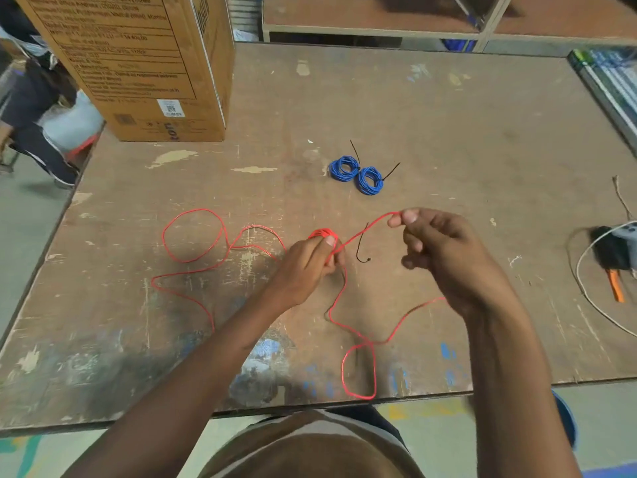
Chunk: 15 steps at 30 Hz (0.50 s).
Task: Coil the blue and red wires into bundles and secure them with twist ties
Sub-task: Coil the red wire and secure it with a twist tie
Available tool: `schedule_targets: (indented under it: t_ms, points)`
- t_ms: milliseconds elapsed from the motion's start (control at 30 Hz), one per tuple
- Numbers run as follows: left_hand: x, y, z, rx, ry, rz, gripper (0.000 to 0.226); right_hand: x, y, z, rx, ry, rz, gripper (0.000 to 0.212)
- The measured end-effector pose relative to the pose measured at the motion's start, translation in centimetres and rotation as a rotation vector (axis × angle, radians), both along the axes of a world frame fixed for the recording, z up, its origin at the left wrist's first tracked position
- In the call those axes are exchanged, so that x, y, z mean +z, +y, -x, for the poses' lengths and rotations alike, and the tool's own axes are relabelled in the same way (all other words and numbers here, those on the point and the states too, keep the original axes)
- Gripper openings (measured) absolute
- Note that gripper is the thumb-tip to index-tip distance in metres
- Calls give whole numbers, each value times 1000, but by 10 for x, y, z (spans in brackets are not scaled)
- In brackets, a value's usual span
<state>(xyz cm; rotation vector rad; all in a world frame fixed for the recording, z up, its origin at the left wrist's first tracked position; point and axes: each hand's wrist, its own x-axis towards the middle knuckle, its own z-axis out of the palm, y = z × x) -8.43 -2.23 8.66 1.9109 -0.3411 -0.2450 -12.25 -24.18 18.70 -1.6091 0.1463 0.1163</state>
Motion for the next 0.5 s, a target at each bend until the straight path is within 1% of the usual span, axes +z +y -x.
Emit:
schedule_targets:
  t_ms: [67,133,200,267,333,400,433,500]
  points:
    - [8,-1,9,-127,39,-23,49,-1,-7,-17,4,-63,163,28]
    - [19,-2,18,-273,13,-52,49,-9,-9,-34,20,-153,356,26]
    - [33,1,24,-348,31,9,48,-23,-5,-46,63,-231,429,21]
    - [48,3,27,-416,85,120,45,-40,2,-50,99,-253,388,15]
    - [64,-1,31,-462,132,280,40,-55,14,-42,145,-239,306,18]
    - [75,-8,31,-428,139,447,36,-73,29,-26,170,-232,230,24]
    - [79,-10,30,-399,132,509,36,-82,36,-17,161,-212,202,24]
    - [78,-16,25,-326,111,589,38,-95,48,1,101,-168,178,31]
